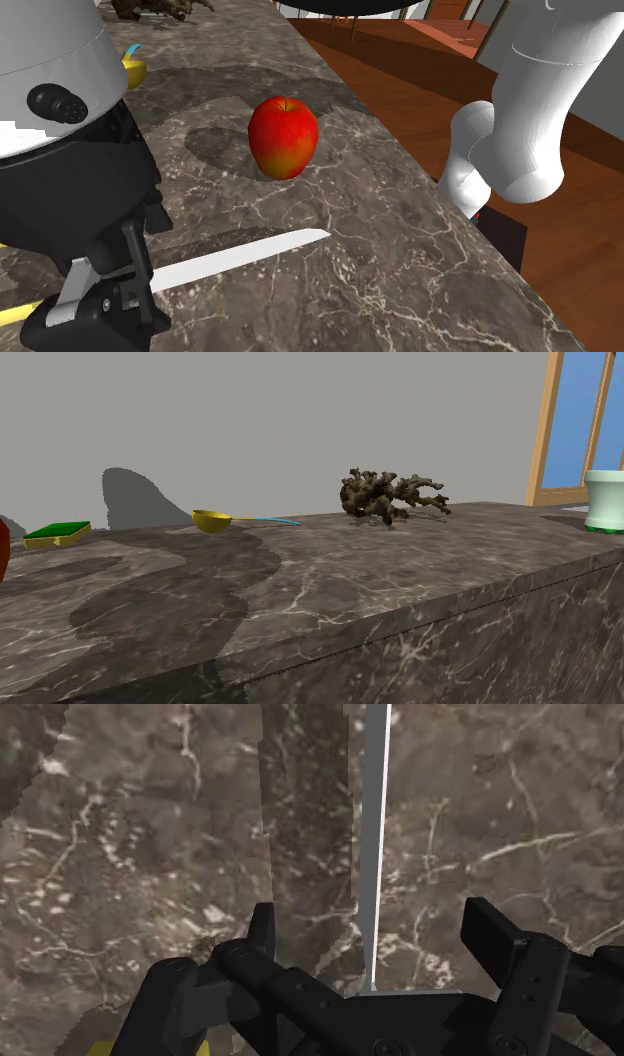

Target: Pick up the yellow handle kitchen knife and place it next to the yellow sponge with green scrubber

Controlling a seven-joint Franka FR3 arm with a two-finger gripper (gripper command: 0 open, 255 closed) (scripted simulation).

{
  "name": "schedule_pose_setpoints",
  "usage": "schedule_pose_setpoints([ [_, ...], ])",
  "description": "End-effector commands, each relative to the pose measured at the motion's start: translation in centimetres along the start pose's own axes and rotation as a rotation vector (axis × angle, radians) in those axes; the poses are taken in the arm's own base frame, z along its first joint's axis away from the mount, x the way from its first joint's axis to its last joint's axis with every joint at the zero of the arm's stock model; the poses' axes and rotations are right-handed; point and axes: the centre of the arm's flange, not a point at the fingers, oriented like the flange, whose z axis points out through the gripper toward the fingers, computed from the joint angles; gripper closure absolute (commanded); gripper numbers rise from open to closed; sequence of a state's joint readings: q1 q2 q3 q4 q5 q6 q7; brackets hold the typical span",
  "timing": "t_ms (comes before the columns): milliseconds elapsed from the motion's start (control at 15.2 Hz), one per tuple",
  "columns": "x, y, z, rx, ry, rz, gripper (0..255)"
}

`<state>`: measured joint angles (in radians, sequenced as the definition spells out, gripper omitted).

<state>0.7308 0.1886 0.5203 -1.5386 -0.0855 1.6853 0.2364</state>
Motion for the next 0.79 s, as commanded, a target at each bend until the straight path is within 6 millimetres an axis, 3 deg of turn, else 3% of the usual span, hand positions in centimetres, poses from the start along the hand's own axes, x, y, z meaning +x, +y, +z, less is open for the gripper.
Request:
schedule_pose_setpoints([
  [0, 0.0, 0.0, -1.3, 0.000, 0.000, 0.000, 0],
  [198, 0.0, 0.0, -5.0, 0.000, 0.000, 0.000, 0],
  [726, 0.0, 0.0, -5.0, 0.000, 0.000, 0.000, 0],
])
